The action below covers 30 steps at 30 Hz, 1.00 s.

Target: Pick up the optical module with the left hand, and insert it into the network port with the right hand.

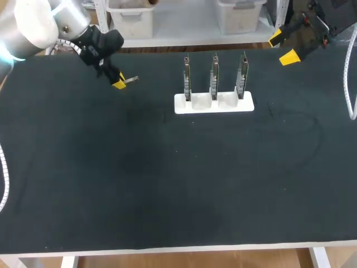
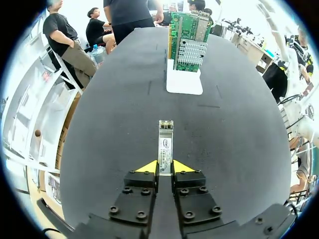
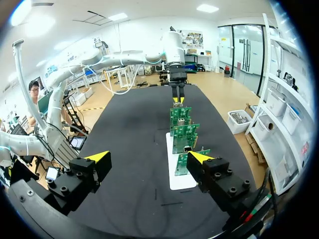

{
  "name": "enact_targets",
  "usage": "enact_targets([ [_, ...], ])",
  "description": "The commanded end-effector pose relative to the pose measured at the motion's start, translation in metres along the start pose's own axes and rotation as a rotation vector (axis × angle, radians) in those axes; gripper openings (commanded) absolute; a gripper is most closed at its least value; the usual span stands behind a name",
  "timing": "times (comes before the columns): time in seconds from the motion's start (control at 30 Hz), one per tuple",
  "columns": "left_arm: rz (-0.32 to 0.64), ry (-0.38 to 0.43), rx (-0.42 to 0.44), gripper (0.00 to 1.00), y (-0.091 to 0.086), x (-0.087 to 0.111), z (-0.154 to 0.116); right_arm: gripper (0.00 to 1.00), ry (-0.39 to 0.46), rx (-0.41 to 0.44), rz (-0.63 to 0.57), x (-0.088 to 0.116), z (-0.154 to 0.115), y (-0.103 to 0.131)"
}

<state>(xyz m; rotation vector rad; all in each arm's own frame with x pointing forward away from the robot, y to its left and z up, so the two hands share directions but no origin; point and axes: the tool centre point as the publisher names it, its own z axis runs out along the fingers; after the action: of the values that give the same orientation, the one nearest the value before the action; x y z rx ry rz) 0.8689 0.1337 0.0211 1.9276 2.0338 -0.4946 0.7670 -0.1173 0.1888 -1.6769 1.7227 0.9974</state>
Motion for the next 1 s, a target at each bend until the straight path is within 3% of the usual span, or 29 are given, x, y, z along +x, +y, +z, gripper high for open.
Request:
enact_targets([
  [0.03,0.003,0.003,0.149,0.00,0.009,-0.001,0.000,1.00,0.000,0.001,-0.001,0.000,0.000,0.001],
  [0.17,0.003,0.003,0.149,0.00,0.009,-0.001,0.000,1.00,0.000,0.001,-0.001,0.000,0.000,0.001],
  [0.43,0.077,-0.067,0.107,0.00,0.011,-0.021,-0.036,1.00,0.000,0.001,-0.001,0.000,0.000,0.001],
  [0.57,0.118,-0.181,0.114,0.00,0.007,-0.026,-0.043,1.00,0.000,0.001,-0.001,0.000,0.000,0.001],
  [0.63,0.136,-0.297,0.119,0.00,0.006,-0.026,-0.046,1.00,0.000,0.001,-0.001,0.000,0.000,0.001],
  [0.83,0.215,-0.448,0.116,0.00,0.000,-0.031,-0.048,1.00,0.000,0.001,-0.001,0.000,0.000,0.001],
  [1.0,0.218,-0.429,0.096,0.00,-0.002,-0.032,-0.048,1.00,0.000,0.001,-0.001,0.000,0.000,0.001],
])
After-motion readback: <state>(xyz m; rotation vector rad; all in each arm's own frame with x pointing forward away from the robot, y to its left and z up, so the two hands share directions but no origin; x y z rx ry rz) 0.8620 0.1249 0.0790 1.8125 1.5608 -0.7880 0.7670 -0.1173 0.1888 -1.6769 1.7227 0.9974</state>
